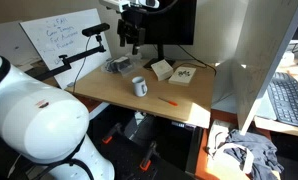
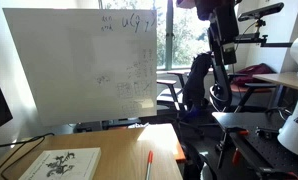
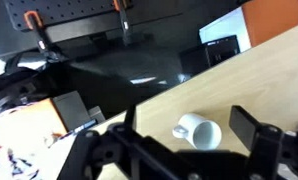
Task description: Put the pen in the mug
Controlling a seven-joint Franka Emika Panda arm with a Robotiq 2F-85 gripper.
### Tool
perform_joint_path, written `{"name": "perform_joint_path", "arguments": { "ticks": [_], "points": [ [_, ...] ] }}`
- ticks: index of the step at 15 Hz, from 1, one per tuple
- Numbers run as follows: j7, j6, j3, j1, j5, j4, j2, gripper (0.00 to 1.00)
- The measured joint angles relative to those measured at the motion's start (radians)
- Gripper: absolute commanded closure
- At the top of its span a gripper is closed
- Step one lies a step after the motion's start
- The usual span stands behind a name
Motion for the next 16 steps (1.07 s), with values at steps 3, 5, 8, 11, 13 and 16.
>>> {"name": "perform_joint_path", "arguments": {
  "ticks": [3, 5, 8, 11, 13, 16],
  "points": [
    [0.011, 0.002, 0.008, -0.008, 0.0, 0.0, 0.002, 0.0],
    [0.089, 0.036, 0.027, -0.031, 0.0, 0.0, 0.015, 0.0],
    [0.225, 0.18, 0.058, -0.062, 0.0, 0.001, 0.089, 0.0],
    [0.339, 0.377, 0.064, -0.084, 0.0, 0.004, 0.227, 0.0],
    [0.41, 0.502, 0.059, -0.099, 0.0, 0.014, 0.338, 0.0],
    [0.521, 0.645, 0.034, -0.107, 0.0, 0.048, 0.491, 0.0]
  ]
}}
